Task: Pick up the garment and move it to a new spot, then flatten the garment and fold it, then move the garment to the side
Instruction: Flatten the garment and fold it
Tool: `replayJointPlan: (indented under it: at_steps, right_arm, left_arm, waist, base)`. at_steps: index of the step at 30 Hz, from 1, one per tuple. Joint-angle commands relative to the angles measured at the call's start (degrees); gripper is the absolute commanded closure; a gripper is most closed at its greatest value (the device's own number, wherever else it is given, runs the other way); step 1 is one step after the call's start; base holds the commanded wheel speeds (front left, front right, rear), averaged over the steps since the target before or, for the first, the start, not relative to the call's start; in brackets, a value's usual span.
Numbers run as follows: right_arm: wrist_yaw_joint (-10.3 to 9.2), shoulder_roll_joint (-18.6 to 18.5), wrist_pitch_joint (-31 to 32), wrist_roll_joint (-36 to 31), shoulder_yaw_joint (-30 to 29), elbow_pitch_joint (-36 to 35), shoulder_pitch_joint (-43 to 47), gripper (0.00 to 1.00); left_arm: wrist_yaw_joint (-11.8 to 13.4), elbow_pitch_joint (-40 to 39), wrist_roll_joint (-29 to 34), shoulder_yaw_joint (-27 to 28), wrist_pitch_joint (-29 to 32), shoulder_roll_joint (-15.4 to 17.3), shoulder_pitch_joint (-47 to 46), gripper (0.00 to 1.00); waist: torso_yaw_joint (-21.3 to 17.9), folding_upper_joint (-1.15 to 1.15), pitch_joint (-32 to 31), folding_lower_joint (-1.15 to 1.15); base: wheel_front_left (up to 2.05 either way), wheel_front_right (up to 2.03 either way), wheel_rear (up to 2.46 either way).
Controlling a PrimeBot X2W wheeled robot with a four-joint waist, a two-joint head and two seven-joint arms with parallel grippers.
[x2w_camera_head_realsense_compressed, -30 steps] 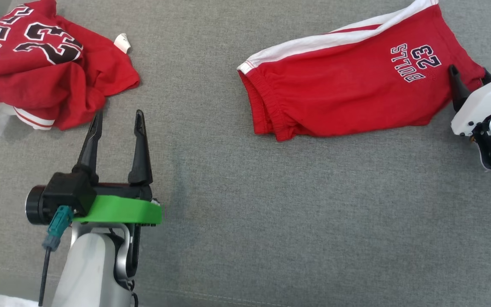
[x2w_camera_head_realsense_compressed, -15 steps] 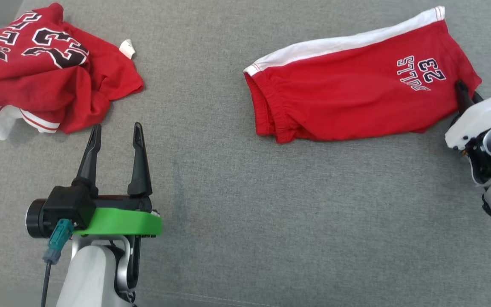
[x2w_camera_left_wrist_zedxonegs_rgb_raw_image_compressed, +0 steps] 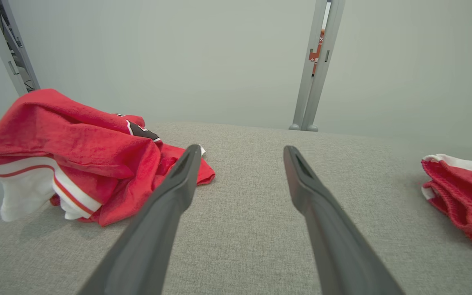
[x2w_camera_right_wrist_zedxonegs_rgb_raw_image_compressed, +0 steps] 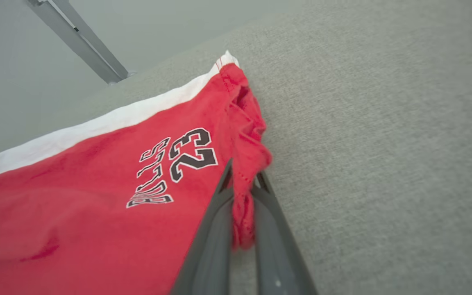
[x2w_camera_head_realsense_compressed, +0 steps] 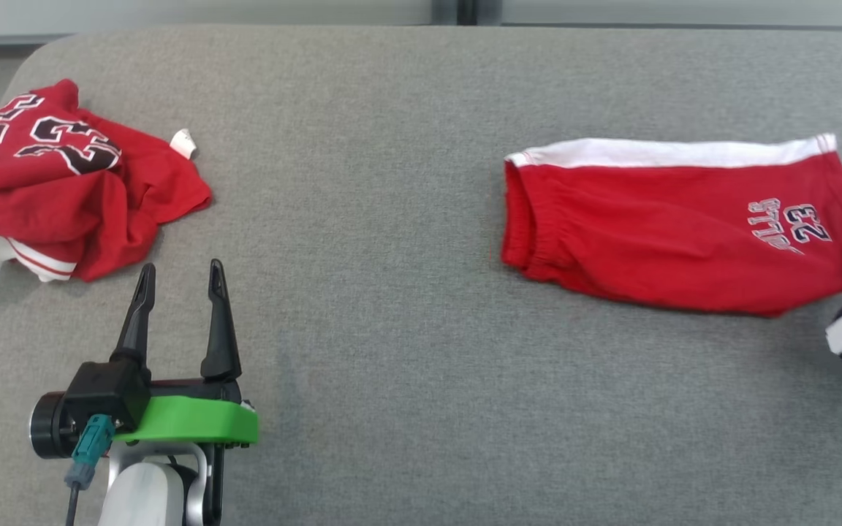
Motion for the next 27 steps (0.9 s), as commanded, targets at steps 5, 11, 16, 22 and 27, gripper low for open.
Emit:
replayJointPlan:
  at_steps: [5,11,16,22,27]
  right_arm:
    - [-0.08,-1.0,-0.6,0.9,-1.8,-1.1,2.6,1.00]
    - [-0.07,0.2,-0.7,-4.6,-2.3,-5.1,0.1,1.00]
    - [-0.07,2.7,-0.7,-9.5,-2.3,-9.9,-1.1,1.00]
    - [-0.07,6.0,-0.6,-13.4,0.8,-16.2,-0.6,1.00]
    - [-0.07,8.9,-0.5,-15.3,5.5,-18.7,1.7,1.00]
  left_arm:
    - [-0.5,-0.1,0.5,0.6,0.0,0.1,1.4,0.00]
    - [-0.4,0.5,0.2,0.2,0.0,0.1,1.9,0.00]
    - [-0.5,0.6,0.2,0.3,0.0,0.1,2.5,0.00]
    - [-0.6,0.4,-0.2,0.2,0.0,0.1,3.2,0.00]
    - [-0.3,0.3,-0.8,0.0,0.0,0.1,3.6,0.00]
  waist:
    - [-1.6,0.00,-1.8,0.00]
    - [-1.5,0.00,-3.1,0.00]
    - [-0.9,0.00,-4.7,0.00]
    - [0.5,0.00,-5.5,0.00]
    - [2.3,0.00,-5.7,0.00]
  base:
    - [0.00,0.00,0.00]
    - [0.00,0.00,0.00]
    - [0.00,0.00,0.00]
    - [0.00,0.00,0.00]
    - [0.00,0.00,0.00]
